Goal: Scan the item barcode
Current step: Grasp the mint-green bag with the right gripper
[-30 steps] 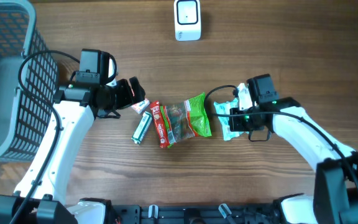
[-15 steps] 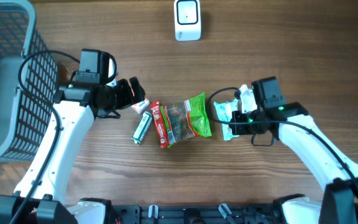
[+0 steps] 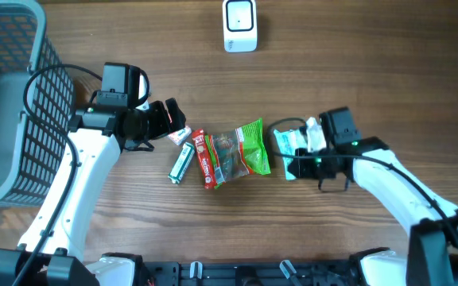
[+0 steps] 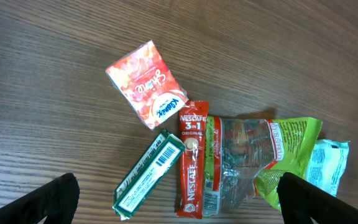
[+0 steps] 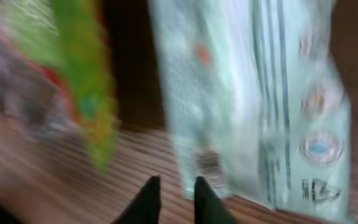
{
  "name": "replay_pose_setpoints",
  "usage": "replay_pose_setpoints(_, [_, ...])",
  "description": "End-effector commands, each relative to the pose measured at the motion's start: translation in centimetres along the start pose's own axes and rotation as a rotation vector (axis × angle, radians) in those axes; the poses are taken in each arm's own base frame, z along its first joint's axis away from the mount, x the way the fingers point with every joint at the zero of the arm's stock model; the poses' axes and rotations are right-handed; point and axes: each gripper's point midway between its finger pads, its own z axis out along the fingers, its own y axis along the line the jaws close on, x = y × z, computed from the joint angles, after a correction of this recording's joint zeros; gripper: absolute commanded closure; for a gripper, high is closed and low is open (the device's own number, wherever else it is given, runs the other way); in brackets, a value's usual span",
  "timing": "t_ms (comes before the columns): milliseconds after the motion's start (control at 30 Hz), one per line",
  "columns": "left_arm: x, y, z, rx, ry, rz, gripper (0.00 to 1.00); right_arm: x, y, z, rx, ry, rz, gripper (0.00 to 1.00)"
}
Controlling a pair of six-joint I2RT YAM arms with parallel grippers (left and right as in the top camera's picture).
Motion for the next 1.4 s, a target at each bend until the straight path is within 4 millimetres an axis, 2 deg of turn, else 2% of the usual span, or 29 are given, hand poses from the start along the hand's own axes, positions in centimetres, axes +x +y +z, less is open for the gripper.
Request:
replay_pose_setpoints(0, [-0.1, -0.3, -0.1, 0.010, 0.001, 0.014, 0.00, -4.3, 3.6, -3.8, -0.075, -0.138, -0.197, 0.59])
replay_pose_setpoints(33, [-0.1, -0.3, -0.1, 0.010, 0.001, 0.014, 0.00, -4.8, 3.7, -4.1, -0.062, -0.157, -0.236, 0.42])
replay_pose_setpoints(67, [-0.1, -0.3, -0.1, 0.010, 0.001, 0.014, 0.00, -5.2, 3.4, -4.2, -0.036, -0.171, -0.261, 0.31])
replay_pose_setpoints(100, [-0.1, -0.3, -0.1, 0.010, 0.001, 0.014, 0.00, -5.6, 2.8, -4.3, 0.001, -0.186, -0.279, 0.23])
replay_pose_setpoints(133, [-0.1, -0.3, -0.1, 0.010, 0.001, 0.014, 0.00, -6.0, 1.9, -4.3, 0.059, -0.201, -0.295, 0.23])
replay_pose_setpoints(233, [-0.1, -0.3, -0.1, 0.010, 0.001, 0.014, 0.00, -7.0, -0.3, -4.5, 0.191, -0.234, -0.301, 0.23])
replay_pose_setpoints(367, [-0.1, -0.3, -0.1, 0.010, 0.001, 0.014, 0.00, -6.9, -1.1, -3.1, 0.212, -0.186, -0.406, 0.26])
replay_pose_setpoints(467, [-0.1, -0.3, -0.1, 0.010, 0.001, 0.014, 0.00, -6.7, -1.9, -1.5, 0.222, -0.138, -0.481, 0.41])
replay_pose_setpoints(667, [-0.1, -0.3, -0.1, 0.010, 0.001, 0.014, 0.00, -6.9, -3.8, 1.9, 0.239, -0.084, -0.471, 0.43])
replay_pose_setpoints(800, [-0.1, -0.3, -0.1, 0.010, 0.001, 0.014, 0.00, -5.8, -4.9, 3.4, 0.245, -0.020, -0.436, 0.44])
replay_pose_setpoints(867, [-0.1, -0.3, -0.1, 0.010, 0.001, 0.014, 0.00, -5.7, -5.3, 3.4, 0.259, -0.012, -0.430, 0.42])
replay_pose_setpoints(900, [-0.1, -0.3, -0.1, 0.010, 0.001, 0.014, 0.00, -5.8, -5.4, 3.3, 0.265, -0.014, -0.427, 0.49])
replay_pose_setpoints(967, [-0.1, -0.3, -0.1, 0.010, 0.001, 0.014, 0.00, -6.6, -4.1, 2.2, 0.239, -0.028, -0.409, 0.58])
replay_pose_setpoints(1033, [-0.1, -0.3, -0.1, 0.010, 0.001, 0.014, 0.00, -8.0, -2.5, 0.3, 0.218, -0.068, -0.423, 0.59])
replay_pose_setpoints(1133, [-0.1, -0.3, -0.1, 0.009, 0.001, 0.014, 0.00, -9.2, -1.1, -2.2, 0.217, -0.119, -0.440, 0.52])
replay_pose_setpoints(1200, [-0.1, -0.3, -0.1, 0.010, 0.001, 0.014, 0.00, -9.1, -0.8, -2.9, 0.217, -0.128, -0.442, 0.46])
replay_pose_setpoints(1267, [-0.1, -0.3, -0.1, 0.010, 0.001, 0.014, 0.00, -8.5, -1.0, -2.6, 0.218, -0.104, -0.436, 0.44])
replay_pose_setpoints(1367, [-0.1, -0.3, -0.1, 0.010, 0.001, 0.014, 0.00, -7.2, -2.1, -1.1, 0.220, -0.057, -0.443, 0.41])
